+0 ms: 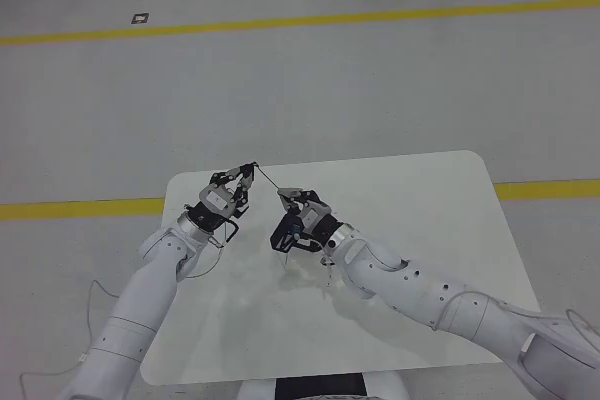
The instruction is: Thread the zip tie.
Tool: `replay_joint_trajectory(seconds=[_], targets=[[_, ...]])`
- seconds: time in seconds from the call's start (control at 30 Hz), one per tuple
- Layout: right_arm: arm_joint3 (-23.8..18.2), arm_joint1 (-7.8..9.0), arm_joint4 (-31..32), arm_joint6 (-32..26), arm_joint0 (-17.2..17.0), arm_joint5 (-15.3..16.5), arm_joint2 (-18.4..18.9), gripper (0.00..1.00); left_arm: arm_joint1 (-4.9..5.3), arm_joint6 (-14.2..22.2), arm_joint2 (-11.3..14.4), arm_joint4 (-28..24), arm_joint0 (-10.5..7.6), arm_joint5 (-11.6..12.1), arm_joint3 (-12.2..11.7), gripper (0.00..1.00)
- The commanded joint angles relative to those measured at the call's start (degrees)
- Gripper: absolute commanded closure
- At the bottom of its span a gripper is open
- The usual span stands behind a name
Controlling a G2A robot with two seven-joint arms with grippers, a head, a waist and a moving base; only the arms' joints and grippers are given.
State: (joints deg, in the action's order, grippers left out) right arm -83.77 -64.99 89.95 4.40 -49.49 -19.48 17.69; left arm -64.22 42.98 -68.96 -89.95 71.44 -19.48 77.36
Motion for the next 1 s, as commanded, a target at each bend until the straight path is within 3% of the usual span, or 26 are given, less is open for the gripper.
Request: replay_joint_trajectory(seconds=[0.0, 0.97], targets=[[-0.04, 0.08, 0.00, -0.11, -0.09, 0.00, -0.04, 1.00, 0.00, 0.00, 0.00, 0.00, 0.00, 0.00, 0.00, 1.00], [-2.05, 1.45, 0.00, -2.03, -0.61, 0.00, -0.51, 1.00, 0.00, 0.00, 0.00, 0.00, 0.00, 0.00, 0.00, 1.00]])
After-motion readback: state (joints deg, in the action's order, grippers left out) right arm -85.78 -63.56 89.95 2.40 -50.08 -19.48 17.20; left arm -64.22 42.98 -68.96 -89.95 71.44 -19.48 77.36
